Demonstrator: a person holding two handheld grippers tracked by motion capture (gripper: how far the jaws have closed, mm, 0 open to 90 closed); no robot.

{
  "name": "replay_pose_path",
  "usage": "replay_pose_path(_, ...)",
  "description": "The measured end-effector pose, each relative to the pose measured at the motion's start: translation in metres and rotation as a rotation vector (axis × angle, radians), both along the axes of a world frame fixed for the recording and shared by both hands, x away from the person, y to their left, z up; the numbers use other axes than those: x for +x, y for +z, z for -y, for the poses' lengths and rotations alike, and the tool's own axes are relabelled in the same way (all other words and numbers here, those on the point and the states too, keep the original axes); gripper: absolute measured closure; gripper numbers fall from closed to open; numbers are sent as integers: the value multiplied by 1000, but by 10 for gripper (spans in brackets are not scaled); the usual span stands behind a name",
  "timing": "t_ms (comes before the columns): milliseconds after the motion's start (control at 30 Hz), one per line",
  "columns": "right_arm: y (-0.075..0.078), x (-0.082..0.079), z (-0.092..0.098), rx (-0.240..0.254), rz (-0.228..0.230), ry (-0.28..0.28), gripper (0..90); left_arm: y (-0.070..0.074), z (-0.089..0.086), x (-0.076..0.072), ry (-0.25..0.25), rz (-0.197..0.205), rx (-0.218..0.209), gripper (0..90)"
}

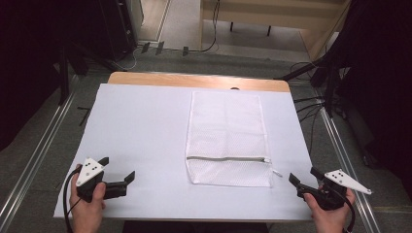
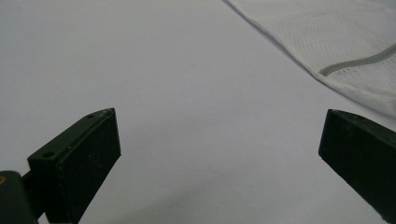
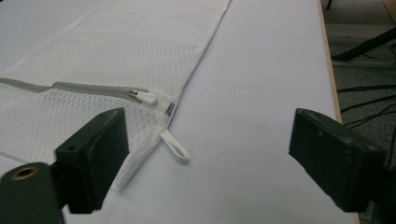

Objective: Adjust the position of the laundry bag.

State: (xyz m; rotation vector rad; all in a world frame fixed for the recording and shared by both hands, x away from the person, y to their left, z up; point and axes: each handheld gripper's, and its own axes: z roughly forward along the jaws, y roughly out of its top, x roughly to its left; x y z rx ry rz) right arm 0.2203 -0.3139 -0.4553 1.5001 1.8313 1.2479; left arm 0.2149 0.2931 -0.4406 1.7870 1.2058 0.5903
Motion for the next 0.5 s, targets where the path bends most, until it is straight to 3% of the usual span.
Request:
replay_pose_path(200,0,1,-1,8,2,12,149,2,27,11,-56,-22,-25,1)
replay_pose_path(300,0,0,-2,12,-6,11,149,5,51,22,-118,-40,-20,3)
replay_pose_path(467,-1,0,-4,-5,-11,8,153,8,74,40,-119,-53,-10,150)
replay_pose_path(500,-2,1,-5,-20,-16,5,163,6,85,52,-133,-66,-8,164)
